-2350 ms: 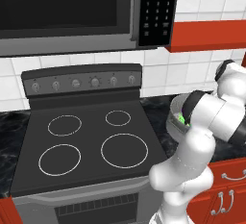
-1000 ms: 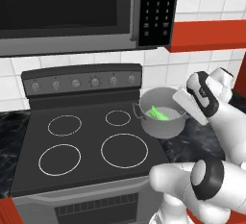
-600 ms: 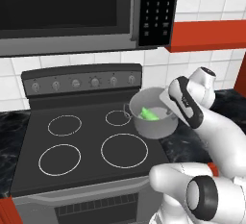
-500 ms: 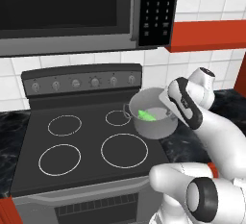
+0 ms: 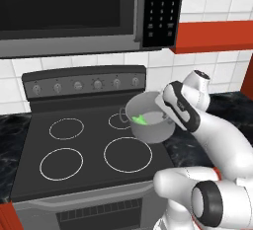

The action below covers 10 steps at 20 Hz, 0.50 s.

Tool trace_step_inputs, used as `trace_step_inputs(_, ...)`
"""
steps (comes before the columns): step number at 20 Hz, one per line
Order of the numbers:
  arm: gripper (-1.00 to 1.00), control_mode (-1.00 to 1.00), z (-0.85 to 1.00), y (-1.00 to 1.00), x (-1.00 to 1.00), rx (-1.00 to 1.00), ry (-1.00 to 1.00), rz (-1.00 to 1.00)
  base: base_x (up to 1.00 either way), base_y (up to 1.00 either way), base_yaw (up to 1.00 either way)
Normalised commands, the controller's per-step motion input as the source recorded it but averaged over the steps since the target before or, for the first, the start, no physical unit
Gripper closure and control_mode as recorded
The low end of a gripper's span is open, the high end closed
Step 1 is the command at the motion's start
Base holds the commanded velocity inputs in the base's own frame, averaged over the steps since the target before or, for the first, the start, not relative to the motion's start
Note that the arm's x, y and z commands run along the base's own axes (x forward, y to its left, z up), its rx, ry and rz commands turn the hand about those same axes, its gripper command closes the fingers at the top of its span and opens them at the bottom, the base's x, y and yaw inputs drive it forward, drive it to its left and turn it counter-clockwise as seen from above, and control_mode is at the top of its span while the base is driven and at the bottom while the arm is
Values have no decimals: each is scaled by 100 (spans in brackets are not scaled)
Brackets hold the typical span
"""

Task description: Turn on the sink faucet. Then move the corn from the counter to the sink. Turn off the sink. Move the vegetable from the sink to the pot next to the stove. Finally move the pot to the rear right burner.

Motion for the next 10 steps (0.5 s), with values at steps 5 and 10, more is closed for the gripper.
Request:
trace_step_inputs(5,100,-100,0,36,26,3,11,0,0,0,0)
trace_step_inputs(10,100,-100,0,31,25,6,7,0,0,0,0)
